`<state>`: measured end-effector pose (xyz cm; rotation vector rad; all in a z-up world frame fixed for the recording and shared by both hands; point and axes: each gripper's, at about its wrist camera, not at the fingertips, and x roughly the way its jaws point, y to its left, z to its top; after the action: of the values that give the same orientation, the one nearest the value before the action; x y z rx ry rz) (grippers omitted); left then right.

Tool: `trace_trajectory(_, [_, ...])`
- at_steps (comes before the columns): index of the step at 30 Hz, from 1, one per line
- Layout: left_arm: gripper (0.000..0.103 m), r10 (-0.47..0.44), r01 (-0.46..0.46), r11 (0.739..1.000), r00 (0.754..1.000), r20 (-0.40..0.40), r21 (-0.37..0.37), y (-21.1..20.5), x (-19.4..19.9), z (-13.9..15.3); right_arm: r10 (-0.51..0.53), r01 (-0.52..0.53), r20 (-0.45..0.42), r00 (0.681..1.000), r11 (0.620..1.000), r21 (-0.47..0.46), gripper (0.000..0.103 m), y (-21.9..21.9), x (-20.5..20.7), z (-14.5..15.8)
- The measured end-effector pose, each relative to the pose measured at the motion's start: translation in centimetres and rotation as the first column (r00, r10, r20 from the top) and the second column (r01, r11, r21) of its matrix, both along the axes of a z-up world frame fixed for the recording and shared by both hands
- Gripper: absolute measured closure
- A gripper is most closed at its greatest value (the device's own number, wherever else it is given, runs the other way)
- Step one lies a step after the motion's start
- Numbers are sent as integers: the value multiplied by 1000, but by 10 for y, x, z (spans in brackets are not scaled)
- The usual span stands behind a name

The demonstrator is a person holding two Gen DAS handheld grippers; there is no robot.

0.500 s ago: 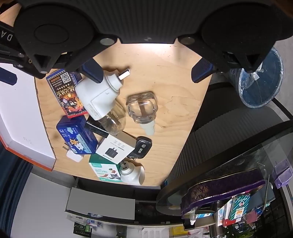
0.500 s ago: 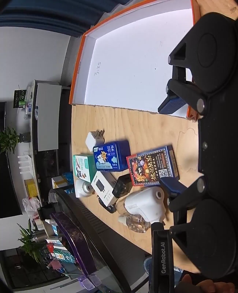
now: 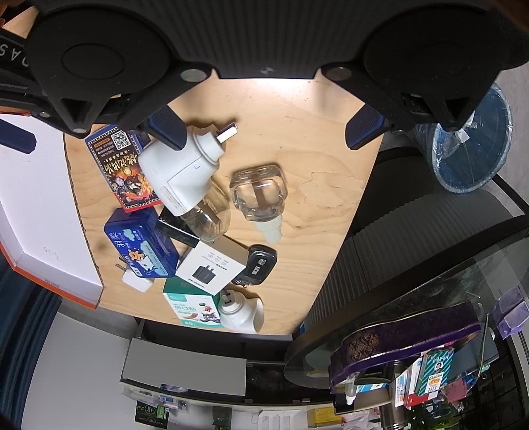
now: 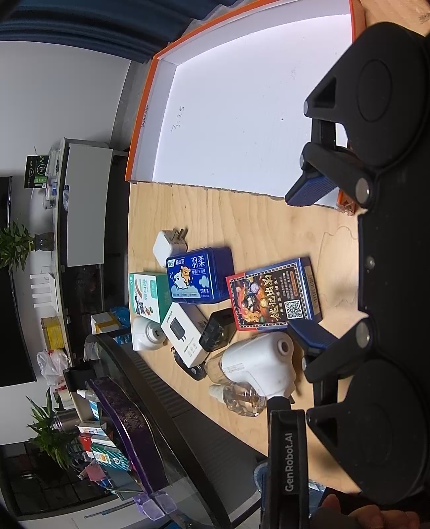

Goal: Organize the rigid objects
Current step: 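Reach the left gripper to the glass bottle while the right gripper reaches the card box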

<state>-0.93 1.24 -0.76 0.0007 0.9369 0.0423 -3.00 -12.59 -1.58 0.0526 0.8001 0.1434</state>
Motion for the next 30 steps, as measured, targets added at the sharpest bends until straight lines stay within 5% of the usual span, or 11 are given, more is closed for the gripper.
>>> trace_trajectory(30, [0, 47, -47, 998, 999, -17, -34, 32, 28, -10, 44, -44, -15, 999, 999, 19, 14, 7, 6, -8])
